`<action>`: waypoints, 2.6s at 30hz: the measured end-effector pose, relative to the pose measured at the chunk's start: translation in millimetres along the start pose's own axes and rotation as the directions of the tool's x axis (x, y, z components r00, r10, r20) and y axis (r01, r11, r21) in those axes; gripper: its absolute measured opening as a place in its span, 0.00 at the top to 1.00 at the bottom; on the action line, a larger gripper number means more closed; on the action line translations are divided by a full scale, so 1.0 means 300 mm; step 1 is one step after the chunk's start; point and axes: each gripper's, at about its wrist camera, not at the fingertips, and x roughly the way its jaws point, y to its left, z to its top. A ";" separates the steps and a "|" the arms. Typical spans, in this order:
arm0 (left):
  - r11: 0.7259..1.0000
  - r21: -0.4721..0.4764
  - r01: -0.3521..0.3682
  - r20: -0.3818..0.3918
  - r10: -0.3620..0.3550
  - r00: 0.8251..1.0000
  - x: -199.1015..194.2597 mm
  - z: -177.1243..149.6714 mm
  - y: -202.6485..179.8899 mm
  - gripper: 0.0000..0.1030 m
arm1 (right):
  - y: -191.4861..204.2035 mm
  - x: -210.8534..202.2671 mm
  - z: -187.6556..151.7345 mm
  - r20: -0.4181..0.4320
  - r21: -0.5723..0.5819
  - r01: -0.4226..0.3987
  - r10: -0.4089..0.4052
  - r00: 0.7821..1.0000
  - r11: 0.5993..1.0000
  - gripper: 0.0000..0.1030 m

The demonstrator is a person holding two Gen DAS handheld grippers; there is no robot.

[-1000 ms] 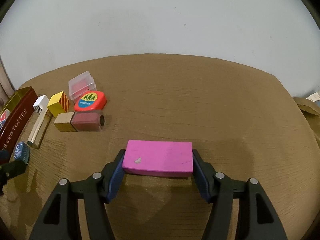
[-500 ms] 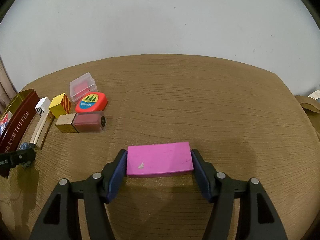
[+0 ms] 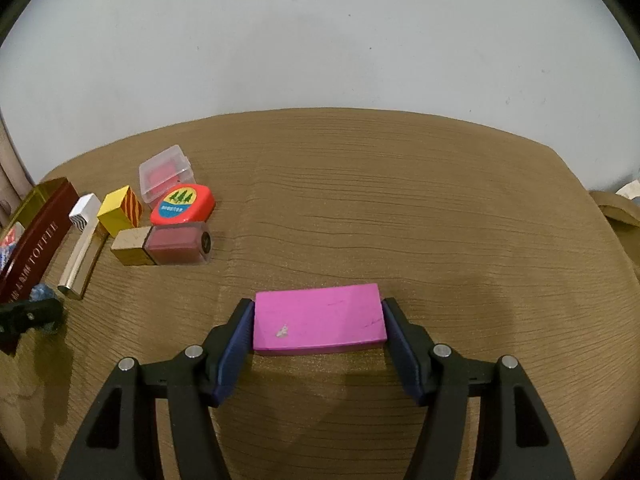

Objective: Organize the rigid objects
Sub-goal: 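Grasp the blue patterned keychain case with the left gripper, then carry the blue case into the tin beside the floss box and release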

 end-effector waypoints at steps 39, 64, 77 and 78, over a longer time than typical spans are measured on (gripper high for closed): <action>0.980 -0.008 -0.198 0.110 0.198 0.974 -0.126 0.102 0.439 0.68 | 0.008 0.030 0.019 -0.004 -0.035 0.015 -0.015 1.000 0.999 0.36; 0.966 -0.078 -0.246 0.066 0.252 0.966 -0.042 0.109 0.581 0.68 | -0.001 0.031 0.022 -0.002 -0.039 0.014 -0.014 1.000 0.999 0.36; 0.963 -0.057 -0.262 0.067 0.266 0.962 0.009 0.090 0.585 0.68 | 0.000 0.032 0.020 -0.001 -0.042 0.016 -0.016 1.000 0.999 0.36; 0.963 -0.056 -0.262 0.070 0.265 0.962 0.011 0.088 0.586 0.68 | 0.000 0.032 0.020 -0.001 -0.042 0.016 -0.016 1.000 0.999 0.36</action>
